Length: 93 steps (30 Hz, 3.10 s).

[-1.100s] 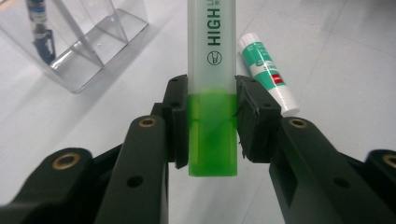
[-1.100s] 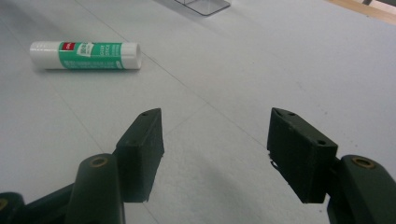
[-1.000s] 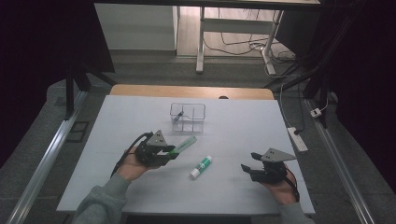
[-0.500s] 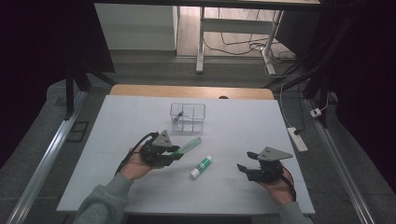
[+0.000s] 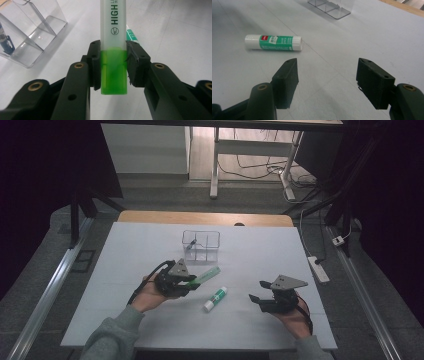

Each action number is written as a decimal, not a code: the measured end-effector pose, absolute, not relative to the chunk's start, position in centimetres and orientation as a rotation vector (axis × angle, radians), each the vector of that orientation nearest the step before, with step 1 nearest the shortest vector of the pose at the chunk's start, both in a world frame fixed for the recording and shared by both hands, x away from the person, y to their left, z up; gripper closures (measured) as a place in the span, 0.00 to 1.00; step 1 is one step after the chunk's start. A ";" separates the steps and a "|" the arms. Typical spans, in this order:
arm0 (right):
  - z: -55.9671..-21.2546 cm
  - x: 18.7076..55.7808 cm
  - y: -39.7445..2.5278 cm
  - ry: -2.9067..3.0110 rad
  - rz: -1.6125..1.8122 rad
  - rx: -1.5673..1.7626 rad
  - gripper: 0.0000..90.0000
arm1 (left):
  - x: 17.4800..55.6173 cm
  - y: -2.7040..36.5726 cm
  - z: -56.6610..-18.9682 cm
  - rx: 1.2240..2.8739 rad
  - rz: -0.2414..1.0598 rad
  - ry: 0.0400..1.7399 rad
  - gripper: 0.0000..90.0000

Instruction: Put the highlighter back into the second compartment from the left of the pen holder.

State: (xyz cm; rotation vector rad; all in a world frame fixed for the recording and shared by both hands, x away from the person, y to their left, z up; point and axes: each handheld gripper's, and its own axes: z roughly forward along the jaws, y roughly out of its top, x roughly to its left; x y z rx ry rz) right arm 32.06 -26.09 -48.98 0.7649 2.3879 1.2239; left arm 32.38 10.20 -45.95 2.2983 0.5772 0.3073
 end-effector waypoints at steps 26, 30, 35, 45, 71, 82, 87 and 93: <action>-46.6 32.9 -22.8 2.465 1.224 0.637 0.36 | 33.2 7.8 -45.6 2.386 0.297 0.409 0.73; -46.4 32.8 -22.2 2.489 1.210 0.608 0.35 | 33.2 7.7 -45.8 2.401 0.285 0.394 0.73; -45.7 33.0 -20.9 2.506 1.193 0.553 0.35 | 33.1 7.3 -46.0 2.420 0.283 0.383 0.73; -45.0 33.9 -17.8 2.572 1.094 0.419 0.35 | 32.9 6.4 -46.7 2.479 0.261 0.356 0.73; -47.0 33.7 -14.4 2.825 0.768 0.036 0.64 | 32.2 6.1 -46.9 2.513 0.180 0.196 0.73; -47.0 33.6 -14.6 2.802 0.811 0.045 0.72 | 33.2 7.8 -46.2 2.344 0.213 0.390 0.61; -47.1 34.0 -15.2 2.765 0.876 0.116 0.73 | 33.7 8.7 -46.1 2.273 0.191 0.499 0.52; -47.0 34.3 -15.7 2.724 0.946 0.205 0.73 | 33.9 9.2 -46.1 2.224 0.203 0.593 0.41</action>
